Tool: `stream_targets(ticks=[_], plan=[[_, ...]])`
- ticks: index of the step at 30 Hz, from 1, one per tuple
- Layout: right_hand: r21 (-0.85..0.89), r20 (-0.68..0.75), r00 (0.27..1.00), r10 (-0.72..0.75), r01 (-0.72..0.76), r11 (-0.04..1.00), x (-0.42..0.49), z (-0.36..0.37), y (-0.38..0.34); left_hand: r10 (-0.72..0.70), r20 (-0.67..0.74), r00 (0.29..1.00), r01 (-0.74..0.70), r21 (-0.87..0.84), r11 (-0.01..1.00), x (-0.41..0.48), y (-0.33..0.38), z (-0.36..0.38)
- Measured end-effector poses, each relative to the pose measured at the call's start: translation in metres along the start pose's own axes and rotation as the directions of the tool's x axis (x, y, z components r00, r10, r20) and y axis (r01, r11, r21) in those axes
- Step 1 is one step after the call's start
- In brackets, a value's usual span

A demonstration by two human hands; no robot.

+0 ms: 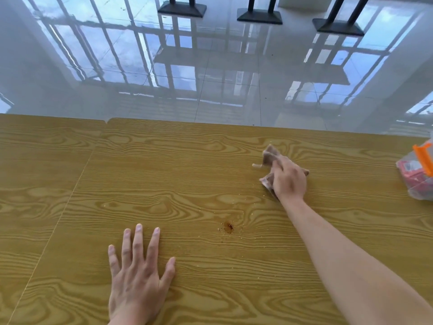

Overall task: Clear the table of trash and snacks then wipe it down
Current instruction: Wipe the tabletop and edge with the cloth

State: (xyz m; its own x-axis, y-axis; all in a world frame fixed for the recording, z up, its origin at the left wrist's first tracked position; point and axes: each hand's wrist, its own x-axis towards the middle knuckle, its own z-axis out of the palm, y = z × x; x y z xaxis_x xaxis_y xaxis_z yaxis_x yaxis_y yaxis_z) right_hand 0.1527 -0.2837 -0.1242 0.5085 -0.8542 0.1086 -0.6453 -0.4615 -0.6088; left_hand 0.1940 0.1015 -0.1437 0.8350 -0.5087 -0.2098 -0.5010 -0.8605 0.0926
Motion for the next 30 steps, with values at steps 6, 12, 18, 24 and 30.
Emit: stream_targets(ticks=[6, 12, 18, 24, 30], plan=[[-0.097, 0.241, 0.82, -0.519, 0.553, 0.828, -0.06, 0.005, 0.004, 0.005, -0.112, 0.994, -0.009, -0.038, 0.999, -0.001, -0.001, 0.0], [0.329, -0.114, 0.983, -0.146, 0.176, 0.928, 0.016, -0.051, 0.033, -0.003, -0.146, 0.989, 0.001, -0.015, 1.0, 0.0, 0.009, -0.002], [-0.404, 0.113, 0.972, 0.208, -0.146, 0.903, 0.121, -0.022, 0.058, -0.014, -0.142, 0.99, 0.013, -0.003, 1.0, 0.004, 0.011, 0.0], [-0.365, 0.299, 0.94, -0.163, 0.27, 0.891, 0.126, 0.027, 0.014, 0.009, -0.107, 0.994, -0.008, 0.014, 1.0, 0.006, 0.007, -0.001], [0.144, 0.494, 0.556, -0.668, 0.706, 0.694, 0.035, 0.048, -0.037, -0.008, -0.032, 0.999, 0.008, 0.02, 1.0, 0.003, 0.006, -0.005]])
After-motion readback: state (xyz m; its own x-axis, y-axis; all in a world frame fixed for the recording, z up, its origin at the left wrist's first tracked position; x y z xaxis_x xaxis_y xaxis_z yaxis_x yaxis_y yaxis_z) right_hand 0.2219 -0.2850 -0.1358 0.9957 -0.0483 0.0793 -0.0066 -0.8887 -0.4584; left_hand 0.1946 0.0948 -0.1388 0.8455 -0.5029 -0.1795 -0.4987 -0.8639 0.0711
